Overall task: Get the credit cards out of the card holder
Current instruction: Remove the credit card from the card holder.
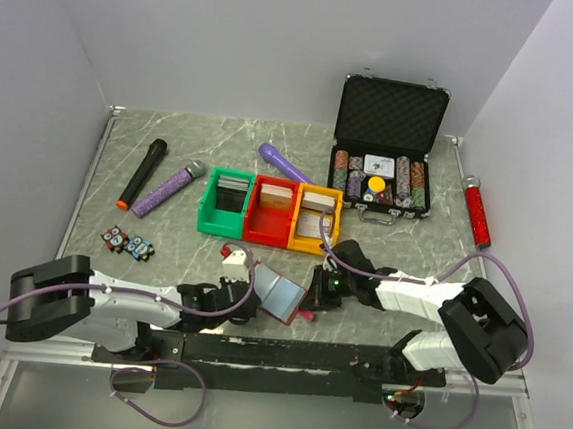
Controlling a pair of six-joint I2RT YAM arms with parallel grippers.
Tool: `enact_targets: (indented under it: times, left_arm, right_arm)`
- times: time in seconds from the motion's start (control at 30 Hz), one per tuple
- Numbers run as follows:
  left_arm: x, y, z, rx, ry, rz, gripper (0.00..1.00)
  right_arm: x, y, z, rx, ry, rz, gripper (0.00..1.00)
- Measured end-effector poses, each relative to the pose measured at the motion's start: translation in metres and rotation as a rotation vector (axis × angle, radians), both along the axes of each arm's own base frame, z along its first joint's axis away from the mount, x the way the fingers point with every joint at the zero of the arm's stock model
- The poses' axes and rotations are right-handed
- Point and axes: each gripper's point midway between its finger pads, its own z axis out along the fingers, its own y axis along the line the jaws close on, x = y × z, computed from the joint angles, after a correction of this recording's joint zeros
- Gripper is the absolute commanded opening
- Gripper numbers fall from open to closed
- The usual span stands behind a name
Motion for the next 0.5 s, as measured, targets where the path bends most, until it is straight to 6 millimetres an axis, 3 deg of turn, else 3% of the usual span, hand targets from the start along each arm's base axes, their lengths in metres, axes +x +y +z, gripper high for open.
enact_targets:
  times: [0.13, 0.23, 0.37, 0.5]
  left_arm:
    - [-0.007, 0.009, 0.006, 0.017, 0.005, -0.013, 0.44]
    - [-0.006, 0.012, 0.025, -0.02, -0.027, -0.019, 0.67]
    - [-0.001, 0.01, 0.072, -0.156, -0.111, -0.021, 0.76]
    - [0.0, 0.012, 0.104, -0.265, -0.194, -0.045, 0.79]
  right_arm:
    - [0.002, -0.004, 0.005, -0.021, -0.038, 0.019, 0.0]
    - [0.007, -0.007, 0.02, -0.032, -0.104, 0.049, 0.0]
    - [0.019, -0.003, 0.057, -0.007, -0.243, 0.117, 0.0]
    - [0.025, 0.001, 0.085, 0.002, -0.346, 0.197, 0.0]
